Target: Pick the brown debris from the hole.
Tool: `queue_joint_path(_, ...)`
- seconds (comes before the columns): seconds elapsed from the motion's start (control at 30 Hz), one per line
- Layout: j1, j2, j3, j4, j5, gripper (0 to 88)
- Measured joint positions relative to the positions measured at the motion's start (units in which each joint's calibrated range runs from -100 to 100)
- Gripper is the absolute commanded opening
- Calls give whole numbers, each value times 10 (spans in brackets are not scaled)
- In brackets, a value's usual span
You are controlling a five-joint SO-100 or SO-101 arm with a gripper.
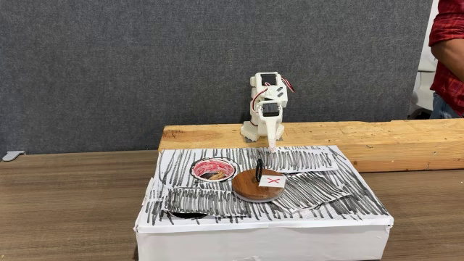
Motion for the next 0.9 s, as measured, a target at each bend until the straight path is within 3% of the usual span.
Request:
queue_joint_path(0.13, 0, 0, 0, 0, 1, 99)
queue_joint_path(0.37, 3, 0, 0, 0, 1, 306)
queue_joint_path(0.47, 4, 0, 0, 0, 0, 354)
queue_joint_path(0.63, 4, 0, 0, 0, 0, 304)
queue_joint_path(0.9, 4, 0, 0, 0, 0, 13)
